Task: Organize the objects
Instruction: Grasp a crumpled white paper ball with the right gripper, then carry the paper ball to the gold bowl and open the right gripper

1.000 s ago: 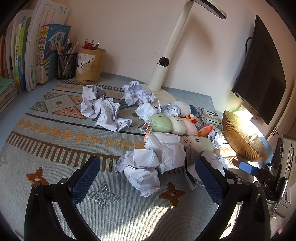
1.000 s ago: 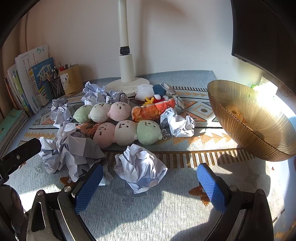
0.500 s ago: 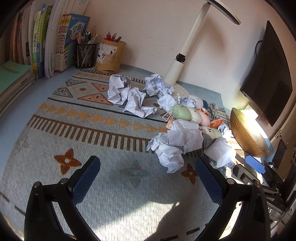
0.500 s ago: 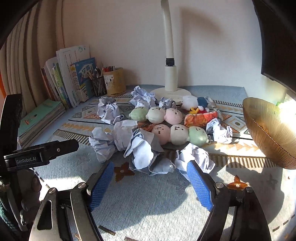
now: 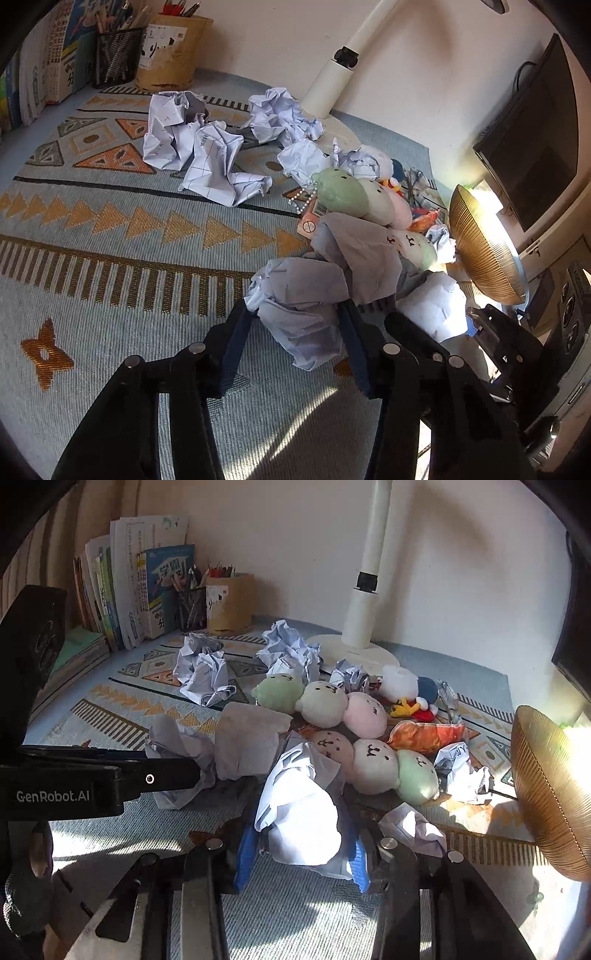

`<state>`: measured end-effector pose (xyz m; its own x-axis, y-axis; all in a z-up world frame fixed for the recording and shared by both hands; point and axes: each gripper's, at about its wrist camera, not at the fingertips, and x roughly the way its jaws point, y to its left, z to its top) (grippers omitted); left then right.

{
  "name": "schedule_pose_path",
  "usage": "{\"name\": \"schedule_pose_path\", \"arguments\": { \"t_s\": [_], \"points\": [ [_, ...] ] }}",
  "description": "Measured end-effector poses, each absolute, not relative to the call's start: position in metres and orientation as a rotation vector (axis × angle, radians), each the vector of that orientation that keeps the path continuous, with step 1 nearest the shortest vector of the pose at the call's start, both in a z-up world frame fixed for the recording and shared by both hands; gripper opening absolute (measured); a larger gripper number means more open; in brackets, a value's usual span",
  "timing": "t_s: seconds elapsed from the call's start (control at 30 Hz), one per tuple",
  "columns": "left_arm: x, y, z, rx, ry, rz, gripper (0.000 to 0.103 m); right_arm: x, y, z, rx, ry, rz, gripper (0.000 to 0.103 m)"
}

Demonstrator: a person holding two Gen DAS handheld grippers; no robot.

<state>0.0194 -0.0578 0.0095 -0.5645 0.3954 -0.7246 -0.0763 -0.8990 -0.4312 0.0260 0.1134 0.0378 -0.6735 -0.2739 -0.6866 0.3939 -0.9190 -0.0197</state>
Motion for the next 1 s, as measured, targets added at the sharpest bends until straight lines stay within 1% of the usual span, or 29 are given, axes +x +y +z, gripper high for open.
{"name": "schedule_pose_path", "arguments": {
  "t_s": [0.1, 0.27, 0.37, 0.5, 0.57, 0.7, 0.8, 0.87, 0.9, 0.93, 0.97, 1.0],
  "points": [
    [0.029, -0.059, 0.018, -1.262, -0.521, 2.524, 0.040, 0.035, 0.124, 0.051, 0.986, 0.114, -2.534, 0.040],
    [0.053, -0.054, 0.048, -1.167, -0.480, 2.579, 0.040, 0.057, 0.152, 0.073, 0.955, 0.005, -2.568, 0.040],
    [0.061, -0.035, 0.068, -1.108, -0.448, 2.569, 0.040, 0.069, 0.188, 0.100, 0.915, -0.049, -2.671, 0.040],
    [0.050, 0.018, 0.099, -1.029, -0.356, 2.512, 0.040, 0.077, 0.256, 0.146, 0.843, -0.114, -2.912, 0.041],
    [0.041, 0.056, 0.118, -0.970, -0.282, 2.486, 0.040, 0.070, 0.290, 0.157, 0.863, -0.162, -3.032, 0.041],
    [0.008, 0.133, 0.136, -0.923, -0.208, 2.368, 0.040, 0.037, 0.350, 0.148, 1.041, -0.318, -3.112, 0.041],
    [-0.017, 0.184, 0.132, -0.915, -0.144, 2.334, 0.040, 0.016, 0.374, 0.136, 1.143, -0.354, -3.116, 0.041],
    [-0.035, 0.206, 0.123, -0.939, -0.147, 2.293, 0.040, 0.008, 0.385, 0.131, 1.181, -0.352, -3.112, 0.046],
    [-0.044, 0.214, 0.118, -0.951, -0.152, 2.276, 0.041, 0.004, 0.388, 0.129, 1.206, -0.339, -3.119, 0.060],
    [-0.050, 0.220, 0.114, -0.958, -0.160, 2.275, 0.049, 0.004, 0.391, 0.128, 1.216, -0.332, -3.138, 0.078],
    [-0.055, 0.225, 0.110, -0.961, -0.167, 2.280, 0.054, 0.007, 0.396, 0.128, 1.197, -0.335, -3.166, 0.081],
    [-0.060, 0.228, 0.106, -0.972, -0.164, 2.277, 0.063, 0.012, 0.403, 0.128, 1.172, -0.347, -3.176, 0.081]
  ]
}}
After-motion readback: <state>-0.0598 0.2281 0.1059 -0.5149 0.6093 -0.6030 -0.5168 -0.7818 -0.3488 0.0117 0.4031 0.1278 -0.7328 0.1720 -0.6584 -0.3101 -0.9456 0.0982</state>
